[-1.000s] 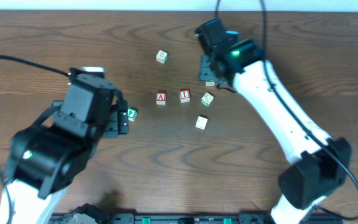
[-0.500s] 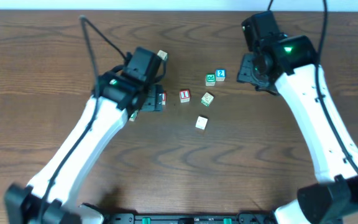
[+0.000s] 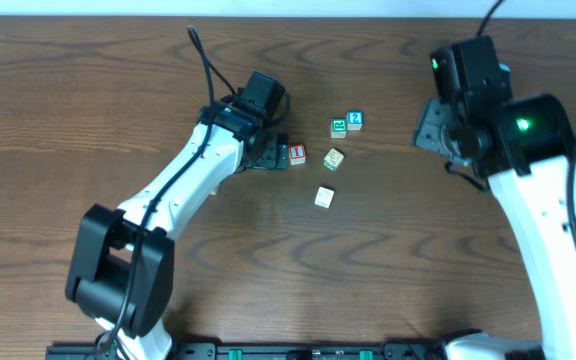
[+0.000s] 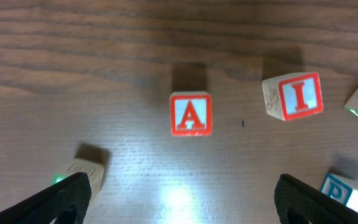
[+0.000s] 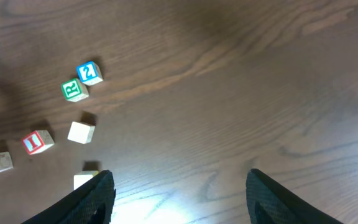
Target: Spell out Ai2
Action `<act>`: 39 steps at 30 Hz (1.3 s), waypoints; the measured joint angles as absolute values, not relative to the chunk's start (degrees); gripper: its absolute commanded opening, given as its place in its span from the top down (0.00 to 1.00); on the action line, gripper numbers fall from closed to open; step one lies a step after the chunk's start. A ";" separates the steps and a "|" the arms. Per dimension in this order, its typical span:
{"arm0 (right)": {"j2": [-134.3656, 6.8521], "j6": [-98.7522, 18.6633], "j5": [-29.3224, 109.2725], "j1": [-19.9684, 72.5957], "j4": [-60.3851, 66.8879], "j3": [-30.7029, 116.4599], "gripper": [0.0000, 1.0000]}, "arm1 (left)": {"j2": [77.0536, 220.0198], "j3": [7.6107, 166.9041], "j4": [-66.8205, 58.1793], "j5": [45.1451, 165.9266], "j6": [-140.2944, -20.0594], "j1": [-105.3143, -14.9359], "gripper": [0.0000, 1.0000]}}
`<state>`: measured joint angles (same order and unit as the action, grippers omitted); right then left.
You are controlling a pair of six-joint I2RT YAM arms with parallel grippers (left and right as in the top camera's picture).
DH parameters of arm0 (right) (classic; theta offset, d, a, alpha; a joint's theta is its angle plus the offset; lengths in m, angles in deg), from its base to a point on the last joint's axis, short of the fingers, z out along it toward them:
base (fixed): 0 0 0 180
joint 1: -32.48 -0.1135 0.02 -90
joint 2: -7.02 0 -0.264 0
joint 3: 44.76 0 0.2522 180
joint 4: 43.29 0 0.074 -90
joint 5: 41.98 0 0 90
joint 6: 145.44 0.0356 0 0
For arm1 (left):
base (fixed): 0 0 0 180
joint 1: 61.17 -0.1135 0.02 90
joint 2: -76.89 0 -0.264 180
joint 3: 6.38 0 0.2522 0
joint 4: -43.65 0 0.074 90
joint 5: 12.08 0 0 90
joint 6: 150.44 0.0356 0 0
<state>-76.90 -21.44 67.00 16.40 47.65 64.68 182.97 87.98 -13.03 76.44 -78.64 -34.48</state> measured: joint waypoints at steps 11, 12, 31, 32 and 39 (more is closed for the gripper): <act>-62.98 -21.77 67.11 16.40 39.41 42.50 0.15 | 185.94 87.91 -8.07 77.54 -78.64 -34.48 0.04; -61.91 -21.77 67.09 16.40 38.95 41.25 0.14 | 186.16 87.91 -7.52 77.54 -78.64 -34.48 0.04; -59.61 -21.77 66.87 16.40 39.44 39.33 0.13 | 193.81 87.91 -2.54 77.60 -82.05 -34.48 0.29; -59.61 -21.77 66.87 16.40 39.54 39.33 0.12 | 193.81 87.91 -2.56 77.60 -82.24 -34.48 0.34; -59.61 -21.77 66.87 16.40 39.79 39.33 0.12 | 193.81 87.91 -3.22 77.32 -82.66 -34.48 0.53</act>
